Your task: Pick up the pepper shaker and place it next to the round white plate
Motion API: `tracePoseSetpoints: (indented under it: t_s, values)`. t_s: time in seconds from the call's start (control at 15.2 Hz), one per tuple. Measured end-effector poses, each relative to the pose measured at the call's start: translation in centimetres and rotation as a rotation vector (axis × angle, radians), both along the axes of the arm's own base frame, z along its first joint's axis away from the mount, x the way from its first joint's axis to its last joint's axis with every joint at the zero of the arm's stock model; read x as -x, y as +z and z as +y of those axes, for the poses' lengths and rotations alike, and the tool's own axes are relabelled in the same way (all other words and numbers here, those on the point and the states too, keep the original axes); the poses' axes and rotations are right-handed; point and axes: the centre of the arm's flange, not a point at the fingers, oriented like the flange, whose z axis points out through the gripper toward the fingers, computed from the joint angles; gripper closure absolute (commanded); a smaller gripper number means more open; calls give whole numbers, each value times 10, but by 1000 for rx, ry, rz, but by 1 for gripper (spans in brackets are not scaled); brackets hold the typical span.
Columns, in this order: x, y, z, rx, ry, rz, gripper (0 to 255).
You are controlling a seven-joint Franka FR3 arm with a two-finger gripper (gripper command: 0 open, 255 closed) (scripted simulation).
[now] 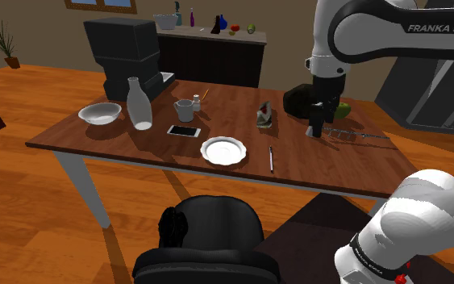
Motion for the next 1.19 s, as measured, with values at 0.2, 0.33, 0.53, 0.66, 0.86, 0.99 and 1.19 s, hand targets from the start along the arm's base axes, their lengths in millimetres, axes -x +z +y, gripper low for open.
tracePoseSetpoints:
  t_s: [0.2,0.33,0.53,0.66,0.86,0.99,1.19]
  values:
    - [-6,-6,-15,-3,6,-3,0]
    - [-14,-10,-33,-7,17,-8,0]
    - [-25,-27,-68,-14,33,-16,0]
    - [-32,-33,-91,-19,45,-23,0]
    - [-46,-50,-128,-26,64,-31,0]
    - [-57,-57,-151,-30,75,-37,0]
    - [-72,-72,-186,-37,93,-47,0]
